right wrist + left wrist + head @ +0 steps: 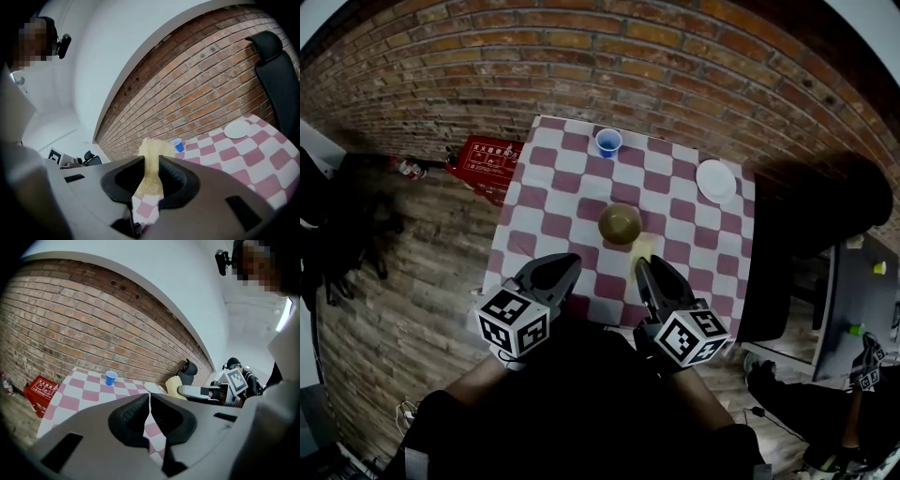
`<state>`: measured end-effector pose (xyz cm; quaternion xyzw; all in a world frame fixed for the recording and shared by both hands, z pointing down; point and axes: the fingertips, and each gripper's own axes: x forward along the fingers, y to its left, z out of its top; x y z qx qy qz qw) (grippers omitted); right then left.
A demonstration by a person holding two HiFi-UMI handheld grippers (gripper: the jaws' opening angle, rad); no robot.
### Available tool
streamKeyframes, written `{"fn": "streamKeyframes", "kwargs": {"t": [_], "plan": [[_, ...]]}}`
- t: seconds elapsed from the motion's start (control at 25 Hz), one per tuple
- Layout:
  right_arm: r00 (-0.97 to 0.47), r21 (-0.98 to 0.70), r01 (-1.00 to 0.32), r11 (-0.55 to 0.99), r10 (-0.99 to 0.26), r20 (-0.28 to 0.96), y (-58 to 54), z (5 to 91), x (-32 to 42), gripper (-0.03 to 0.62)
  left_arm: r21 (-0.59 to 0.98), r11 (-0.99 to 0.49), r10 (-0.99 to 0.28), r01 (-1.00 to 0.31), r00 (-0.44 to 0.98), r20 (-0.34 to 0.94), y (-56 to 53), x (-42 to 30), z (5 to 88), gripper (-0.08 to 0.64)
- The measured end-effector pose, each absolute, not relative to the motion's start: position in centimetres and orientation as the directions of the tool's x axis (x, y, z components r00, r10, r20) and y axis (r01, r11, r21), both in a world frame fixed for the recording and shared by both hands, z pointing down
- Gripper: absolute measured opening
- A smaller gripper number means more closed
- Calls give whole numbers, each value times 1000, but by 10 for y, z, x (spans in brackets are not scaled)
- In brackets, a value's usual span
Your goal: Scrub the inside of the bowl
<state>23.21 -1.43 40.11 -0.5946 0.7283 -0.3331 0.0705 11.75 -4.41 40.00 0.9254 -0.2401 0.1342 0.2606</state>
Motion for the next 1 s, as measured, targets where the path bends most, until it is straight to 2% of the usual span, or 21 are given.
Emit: {"fn": "streamKeyframes", "kwargs": {"t": [0.24, 0.52, 0.72, 1.0], "plan": [[-216, -536, -844, -34, -893, 396, -26, 421, 227, 103, 475, -759, -289, -446, 884, 368, -61, 117, 416, 23], [-112, -388, -914, -121, -843, 526, -53, 455, 233, 103, 551, -738, -211, -391, 908, 362, -75, 104, 448, 23], [-142, -390, -917, -79, -851, 505, -76, 460, 221, 103, 534, -759, -189, -373, 911, 367, -83, 109, 457, 23], [-244, -413, -911, 22, -834, 495, -81, 482, 228, 103, 491, -729, -280, -476, 863, 421, -76, 125, 462, 23]]}}
